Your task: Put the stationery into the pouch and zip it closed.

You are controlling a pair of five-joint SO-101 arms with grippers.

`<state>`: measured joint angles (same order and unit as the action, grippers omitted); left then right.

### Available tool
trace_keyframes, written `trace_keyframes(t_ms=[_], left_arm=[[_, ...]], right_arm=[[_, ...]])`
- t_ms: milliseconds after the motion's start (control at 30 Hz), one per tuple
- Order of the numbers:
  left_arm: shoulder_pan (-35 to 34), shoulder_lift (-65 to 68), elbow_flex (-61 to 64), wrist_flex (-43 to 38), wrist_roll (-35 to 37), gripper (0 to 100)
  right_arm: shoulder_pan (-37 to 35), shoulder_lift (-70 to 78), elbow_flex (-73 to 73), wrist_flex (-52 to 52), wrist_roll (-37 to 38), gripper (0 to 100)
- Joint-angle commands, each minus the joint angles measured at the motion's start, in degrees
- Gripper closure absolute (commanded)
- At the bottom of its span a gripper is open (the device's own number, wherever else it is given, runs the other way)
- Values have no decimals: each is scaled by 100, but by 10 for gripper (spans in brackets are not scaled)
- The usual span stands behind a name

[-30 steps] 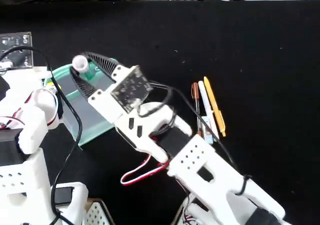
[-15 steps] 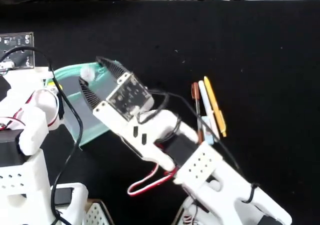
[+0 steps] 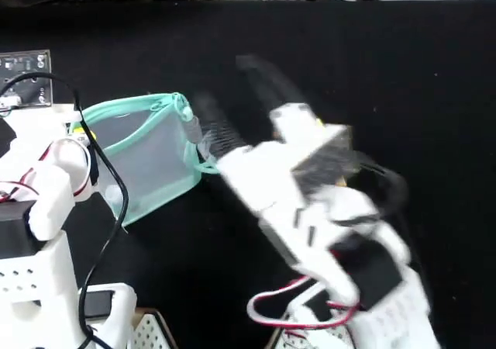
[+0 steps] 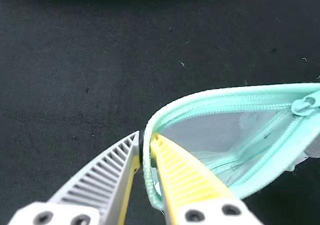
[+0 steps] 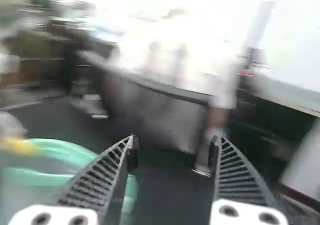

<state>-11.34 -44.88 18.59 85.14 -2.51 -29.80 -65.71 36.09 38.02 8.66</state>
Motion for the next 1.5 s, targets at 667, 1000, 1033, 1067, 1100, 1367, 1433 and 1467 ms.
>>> trace_keyframes(t_ms=[667,1000,1033,1067,1100,1367,1433,1467], left_arm=[[66,193,760,53,0,967],[66,193,760,53,0,967],[66,193,760,53,0,967],[66,193,760,53,0,967],[66,193,760,53,0,967],[66,193,760,53,0,967],[66,193,760,53,0,967],[66,193,760,53,0,967]], right_arm=[[2286,-409,4189,-571,-35,828],[2690,2299,2809,-545,-273,829],[2716,2615,2633,-545,-273,829],[2716,2932,2466,-545,-273,829],[2716,3213,2308,-545,-273,829],[2716,4778,1332,-527,-229,828],[2716,5156,1112,-510,-229,828],[2716,5341,998,-501,-229,828]])
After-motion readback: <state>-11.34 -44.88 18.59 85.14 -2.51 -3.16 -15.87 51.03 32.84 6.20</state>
